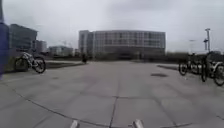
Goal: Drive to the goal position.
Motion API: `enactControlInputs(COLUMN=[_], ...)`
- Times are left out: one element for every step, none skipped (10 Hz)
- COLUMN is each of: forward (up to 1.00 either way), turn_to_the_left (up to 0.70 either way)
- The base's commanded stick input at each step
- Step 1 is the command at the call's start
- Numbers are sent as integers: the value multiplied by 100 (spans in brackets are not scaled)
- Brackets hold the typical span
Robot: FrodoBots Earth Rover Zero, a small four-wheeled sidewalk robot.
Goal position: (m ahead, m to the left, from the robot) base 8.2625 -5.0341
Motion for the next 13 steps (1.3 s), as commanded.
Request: enactControlInputs(forward=[100,100,100,100,100,100,100,100,100,100,100,100,100], turn_to_the_left=[0,0,0,0,0,0,0,0,0,0,0,0,0])
